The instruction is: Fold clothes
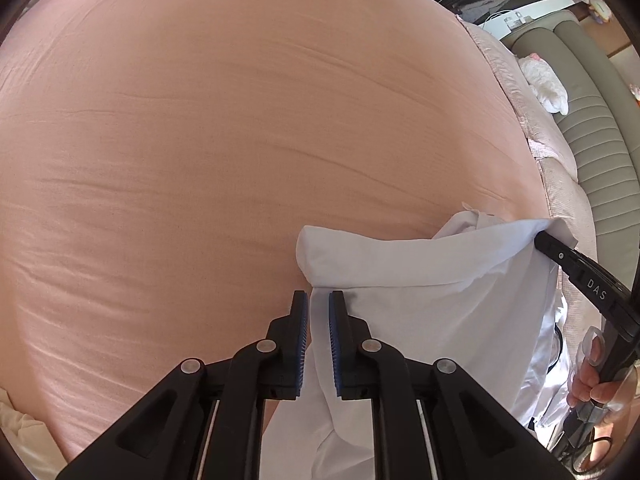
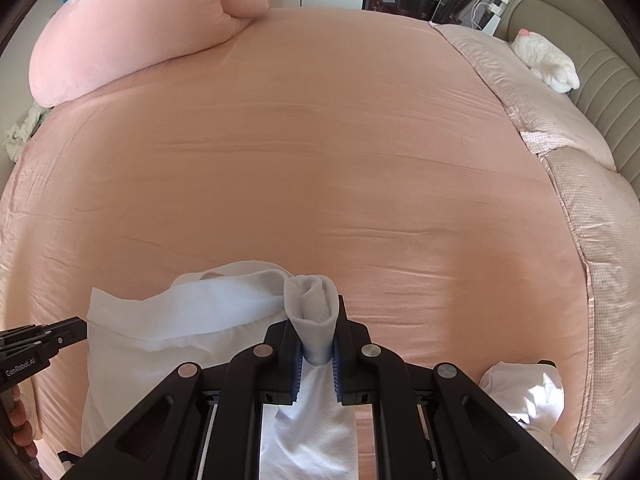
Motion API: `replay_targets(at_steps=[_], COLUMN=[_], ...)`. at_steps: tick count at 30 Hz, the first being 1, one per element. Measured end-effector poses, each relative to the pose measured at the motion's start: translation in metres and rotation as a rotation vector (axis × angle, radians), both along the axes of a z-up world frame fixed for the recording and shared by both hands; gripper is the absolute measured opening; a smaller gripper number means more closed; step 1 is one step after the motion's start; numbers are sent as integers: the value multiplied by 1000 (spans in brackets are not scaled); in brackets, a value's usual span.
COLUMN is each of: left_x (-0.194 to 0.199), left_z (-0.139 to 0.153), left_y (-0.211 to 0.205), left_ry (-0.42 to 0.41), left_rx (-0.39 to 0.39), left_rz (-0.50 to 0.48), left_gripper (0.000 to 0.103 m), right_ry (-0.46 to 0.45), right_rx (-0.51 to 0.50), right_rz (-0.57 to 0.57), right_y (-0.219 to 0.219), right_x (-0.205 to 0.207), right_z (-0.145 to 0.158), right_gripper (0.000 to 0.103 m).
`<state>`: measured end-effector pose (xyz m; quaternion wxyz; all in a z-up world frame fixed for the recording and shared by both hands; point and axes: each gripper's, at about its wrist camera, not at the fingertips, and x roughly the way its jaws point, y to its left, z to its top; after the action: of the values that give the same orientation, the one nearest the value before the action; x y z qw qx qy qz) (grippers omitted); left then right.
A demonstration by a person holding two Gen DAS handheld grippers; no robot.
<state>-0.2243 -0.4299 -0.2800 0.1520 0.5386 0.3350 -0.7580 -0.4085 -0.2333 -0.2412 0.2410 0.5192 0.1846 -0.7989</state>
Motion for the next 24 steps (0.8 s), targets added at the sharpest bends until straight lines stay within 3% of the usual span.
replay_targets(at_steps=[2,4,5,6,11,16,19,20,21,22,24], left_x=[-1,1,2,3,5,-12,-20,-21,-22,-24,-27], left_z=[-5,-9,-11,-14,-24,-26,-28,-27,-26,-25,-24], left_y=[0,-3,-4,-5,-5,9,23,26,30,34,40], left_ry=[-19,4,22,40,91,91,80,92,96,94,82], left_rx=[13,58,95,132,271,235,158,122,92,66,14], left_rz=[24,67,85,102,145,86,55,44,32,18,2], left_gripper=[18,35,48,54,55,55,54,48,31,21,12], right_ry=[-1,-5,-11,-17,-53,-81,-92,-96,-100,-104,-112], right_rx=[9,11,11,11,-4,-20,-19,-21,-19,-19,-19], right_rz=[1,-6,-11,-15,-31,-40,-36,-34,-33,-34,-35], right_y=[-1,1,1,1,9,10,10,10,10,11,12], right_x=[0,-3,-3,-4,-6,-7,-21,-23,-24,-25,-26], right_z=[-1,-2,-3,-3,-11,-15,-22,-24,-25,-27,-30], right_gripper=[9,9,9,9,9,9,9,9,9,9,9])
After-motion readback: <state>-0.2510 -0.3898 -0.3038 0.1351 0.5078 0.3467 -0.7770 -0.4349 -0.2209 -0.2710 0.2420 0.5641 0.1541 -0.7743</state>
